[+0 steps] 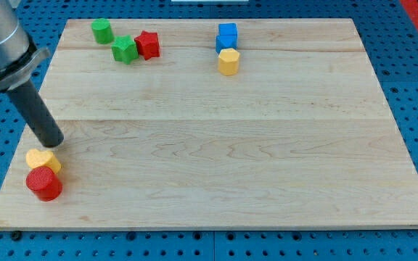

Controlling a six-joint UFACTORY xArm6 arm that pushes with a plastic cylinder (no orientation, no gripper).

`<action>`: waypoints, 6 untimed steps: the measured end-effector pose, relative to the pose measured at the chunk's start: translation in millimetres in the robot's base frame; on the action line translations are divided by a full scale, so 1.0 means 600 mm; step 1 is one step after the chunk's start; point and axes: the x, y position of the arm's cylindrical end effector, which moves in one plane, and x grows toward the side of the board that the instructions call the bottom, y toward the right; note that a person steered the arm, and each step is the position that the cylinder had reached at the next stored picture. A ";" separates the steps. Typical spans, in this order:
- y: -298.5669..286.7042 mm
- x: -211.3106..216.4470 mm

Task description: Move your arm closer to the green circle

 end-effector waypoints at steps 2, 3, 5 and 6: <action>0.001 -0.181; 0.001 -0.270; 0.001 -0.379; 0.001 -0.412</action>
